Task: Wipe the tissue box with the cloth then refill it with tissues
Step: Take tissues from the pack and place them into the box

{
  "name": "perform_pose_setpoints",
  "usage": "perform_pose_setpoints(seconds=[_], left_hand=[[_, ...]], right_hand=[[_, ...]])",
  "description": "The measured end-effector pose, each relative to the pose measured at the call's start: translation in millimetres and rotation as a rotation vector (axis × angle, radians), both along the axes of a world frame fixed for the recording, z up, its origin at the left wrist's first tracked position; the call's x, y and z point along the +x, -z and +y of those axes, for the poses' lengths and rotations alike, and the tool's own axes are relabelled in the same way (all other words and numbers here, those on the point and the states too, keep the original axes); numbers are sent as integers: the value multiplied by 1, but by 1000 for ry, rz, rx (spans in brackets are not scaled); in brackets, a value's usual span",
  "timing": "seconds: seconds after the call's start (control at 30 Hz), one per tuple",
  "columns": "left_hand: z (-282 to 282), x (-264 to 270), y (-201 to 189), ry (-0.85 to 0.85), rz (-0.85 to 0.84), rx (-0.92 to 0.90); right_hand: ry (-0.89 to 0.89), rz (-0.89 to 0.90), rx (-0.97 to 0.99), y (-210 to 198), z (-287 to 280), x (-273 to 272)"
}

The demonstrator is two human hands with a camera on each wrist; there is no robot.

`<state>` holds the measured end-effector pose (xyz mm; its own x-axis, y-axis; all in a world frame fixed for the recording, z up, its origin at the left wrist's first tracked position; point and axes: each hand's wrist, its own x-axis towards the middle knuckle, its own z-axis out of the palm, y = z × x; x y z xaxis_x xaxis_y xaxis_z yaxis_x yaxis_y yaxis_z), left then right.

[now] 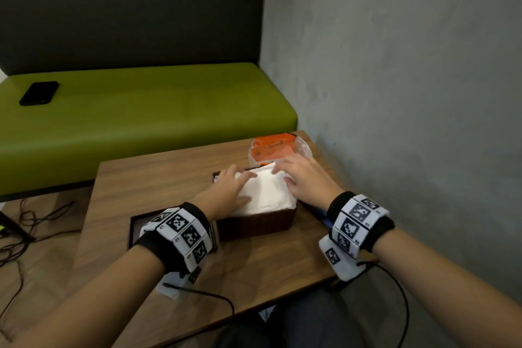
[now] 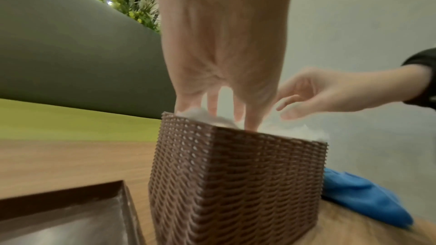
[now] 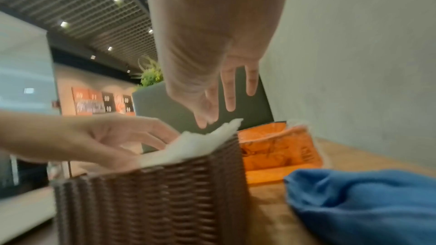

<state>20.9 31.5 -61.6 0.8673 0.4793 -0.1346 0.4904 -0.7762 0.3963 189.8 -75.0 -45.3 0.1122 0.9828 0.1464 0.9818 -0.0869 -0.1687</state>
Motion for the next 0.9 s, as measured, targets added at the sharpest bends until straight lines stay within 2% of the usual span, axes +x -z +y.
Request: perform_pose_setpoints(seconds=[0.1,0.33,0.4,0.5,0.53,0.67,0.77,0.9], left_hand=[[-4,2,2,13,155,44],[-5,6,2,13,271,27],[-2,8,-2,-14,254,-20],[1,12,-7,-56,175,-62],[0,13,-8,-56,161,-44],[-6,11,0,-65,184,24],[-6,13,4,-85,186,-13],[-4,11,5,-75,217,-69]], right_hand=[[-7,-224,-270,4,-7,8],[26,-357,-620,7,-2,-12],[24,-268,-598,0,3,-11],[-136,-68,-278,-2,8,-5],[-183,-27,-246,-1,9,-4],[-146,-42,-456,2,9,-16],[-71,-40,-544,6,18,-25],[33,128,-646,11,27,-27]])
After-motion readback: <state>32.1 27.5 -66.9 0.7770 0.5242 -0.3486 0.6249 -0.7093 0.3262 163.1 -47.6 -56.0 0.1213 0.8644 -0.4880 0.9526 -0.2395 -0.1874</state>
